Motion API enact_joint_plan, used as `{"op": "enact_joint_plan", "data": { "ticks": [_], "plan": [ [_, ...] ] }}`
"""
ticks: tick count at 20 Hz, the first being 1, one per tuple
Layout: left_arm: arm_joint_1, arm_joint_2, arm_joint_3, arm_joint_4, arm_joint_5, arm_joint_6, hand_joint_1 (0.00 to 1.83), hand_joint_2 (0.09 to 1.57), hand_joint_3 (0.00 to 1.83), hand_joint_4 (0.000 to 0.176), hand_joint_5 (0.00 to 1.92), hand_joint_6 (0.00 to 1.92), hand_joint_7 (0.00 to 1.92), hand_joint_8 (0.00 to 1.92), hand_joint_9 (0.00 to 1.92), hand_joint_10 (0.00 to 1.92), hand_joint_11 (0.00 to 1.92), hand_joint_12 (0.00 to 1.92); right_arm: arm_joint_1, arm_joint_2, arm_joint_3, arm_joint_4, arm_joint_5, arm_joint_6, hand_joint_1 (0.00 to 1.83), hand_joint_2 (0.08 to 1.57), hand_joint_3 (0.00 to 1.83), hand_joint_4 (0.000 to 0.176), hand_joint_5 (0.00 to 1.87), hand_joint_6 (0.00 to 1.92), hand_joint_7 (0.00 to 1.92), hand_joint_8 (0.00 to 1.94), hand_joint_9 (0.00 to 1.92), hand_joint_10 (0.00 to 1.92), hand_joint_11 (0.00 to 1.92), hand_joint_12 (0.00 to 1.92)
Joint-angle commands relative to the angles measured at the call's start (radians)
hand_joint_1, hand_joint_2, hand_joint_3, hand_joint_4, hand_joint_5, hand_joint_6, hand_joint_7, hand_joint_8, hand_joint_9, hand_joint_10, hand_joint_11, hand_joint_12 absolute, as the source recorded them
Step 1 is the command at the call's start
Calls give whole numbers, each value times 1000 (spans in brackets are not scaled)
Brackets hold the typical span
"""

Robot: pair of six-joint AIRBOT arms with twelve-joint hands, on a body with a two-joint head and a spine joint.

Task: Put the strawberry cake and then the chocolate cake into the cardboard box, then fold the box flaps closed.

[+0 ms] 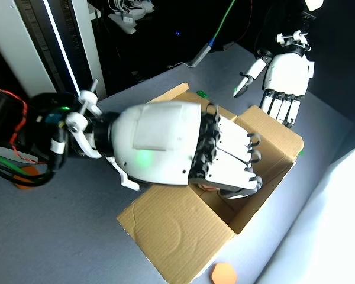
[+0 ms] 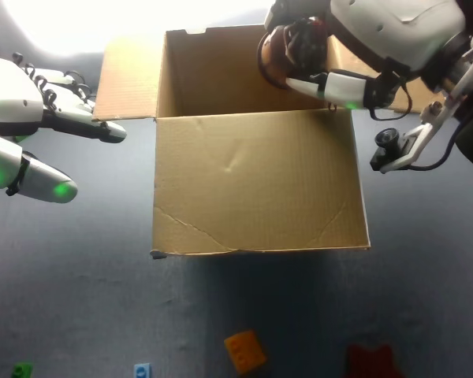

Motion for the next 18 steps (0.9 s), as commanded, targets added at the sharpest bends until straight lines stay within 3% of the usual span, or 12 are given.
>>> {"op": "enact_joint_plan", "data": {
  "ticks": [1,4,8,10,14,15,16,18],
  "plan": [
    [-12,6,9,-70,-10,-2,0,1232,0,0,206,9,236,11,231,9,0,791,5,7,4,-15,138,4,1341,1206,1,0,698,1271,905,1185,715,1553,309,1921],
    [-6,1,18,-77,-11,-2,0,1240,3,0,199,1,211,4,197,4,0,686,-6,5,5,-15,138,7,1352,1188,0,0,750,1169,944,1141,736,1533,338,1921],
    [-2,-1,30,-85,-11,-2,0,1241,0,0,207,1,214,1,198,2,0,730,-11,7,6,-14,146,13,1356,1155,0,0,869,1015,966,1070,785,1487,324,1921],
    [-3,-2,36,-92,-11,-2,0,1241,0,0,201,0,198,2,189,2,0,704,-11,8,6,-12,145,13,1350,1166,2,0,812,1145,959,1091,761,1467,316,1921],
    [-18,-2,37,-103,-11,-2,2,1258,4,0,208,0,208,2,198,2,0,717,-11,17,-2,-3,136,15,1353,1179,4,0,740,1226,954,1108,754,1469,284,1921],
    [-25,-2,37,-111,-11,-2,0,1248,0,0,207,0,207,1,195,0,0,714,-11,19,-4,-3,136,15,1228,1205,9,0,683,1308,915,1223,644,1374,273,1921],
    [-29,-2,38,-112,-11,-2,0,1246,0,0,220,6,212,3,200,2,0,710,-11,20,-5,-2,136,15,1188,1150,0,0,519,876,678,867,529,1283,227,1921],
    [-40,-2,37,-115,-11,-2,0,1252,1,0,215,1,208,1,188,1,0,691,-11,23,-8,-1,135,15,1088,1114,0,0,472,371,577,326,444,1021,141,1813]
  ]
}}
